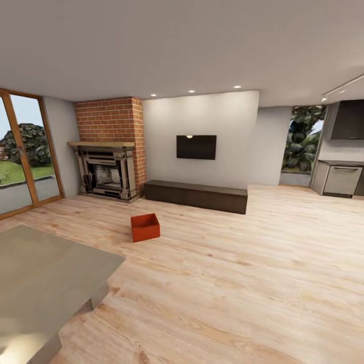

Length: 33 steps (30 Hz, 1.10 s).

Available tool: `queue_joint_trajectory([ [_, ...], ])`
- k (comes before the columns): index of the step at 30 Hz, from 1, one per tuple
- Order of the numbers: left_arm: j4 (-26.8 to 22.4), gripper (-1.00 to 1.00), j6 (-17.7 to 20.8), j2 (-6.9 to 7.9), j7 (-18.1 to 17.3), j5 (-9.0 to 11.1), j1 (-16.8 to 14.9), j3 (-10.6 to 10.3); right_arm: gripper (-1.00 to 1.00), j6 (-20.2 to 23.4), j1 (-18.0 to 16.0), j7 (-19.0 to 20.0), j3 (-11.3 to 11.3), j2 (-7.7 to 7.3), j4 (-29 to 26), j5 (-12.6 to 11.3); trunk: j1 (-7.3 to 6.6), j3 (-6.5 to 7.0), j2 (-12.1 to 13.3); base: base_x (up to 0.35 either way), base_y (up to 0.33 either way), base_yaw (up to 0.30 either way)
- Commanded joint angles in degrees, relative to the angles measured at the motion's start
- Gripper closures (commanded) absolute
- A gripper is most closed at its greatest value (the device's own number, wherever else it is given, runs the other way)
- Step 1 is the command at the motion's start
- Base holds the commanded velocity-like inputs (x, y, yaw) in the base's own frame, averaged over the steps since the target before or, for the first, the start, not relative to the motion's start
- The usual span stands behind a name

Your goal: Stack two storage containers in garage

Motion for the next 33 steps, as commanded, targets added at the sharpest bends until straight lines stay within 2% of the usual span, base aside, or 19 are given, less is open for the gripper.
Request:
queue_joint_trajectory([
  [1,0.0,-1.00,-0.2,-0.02,0.1,0.4,0.0,-0.5,-1.00,-0.1,-0.1,0.0,0.5,0.07,0.2,-0.4,0.04,-0.08,0.0,0.322,0.000,0.000],
  [22,0.1,-1.00,0.2,0.00,0.1,0.4,0.0,-0.5,-1.00,-0.4,-0.1,-0.4,0.2,0.23,0.2,-0.5,0.04,-0.08,0.0,0.322,0.000,0.000],
  [28,0.0,-1.00,0.4,-0.03,0.1,0.4,0.0,-0.4,-1.00,0.2,-0.1,-2.5,-0.3,0.19,0.2,-0.8,0.04,-0.08,0.0,0.322,0.000,0.000],
  [33,0.0,-1.00,0.3,-0.04,0.1,0.4,0.0,-0.4,-1.00,0.2,-0.1,-3.1,0.3,0.19,0.2,-0.5,0.04,-0.08,0.0,0.322,0.000,0.000],
])
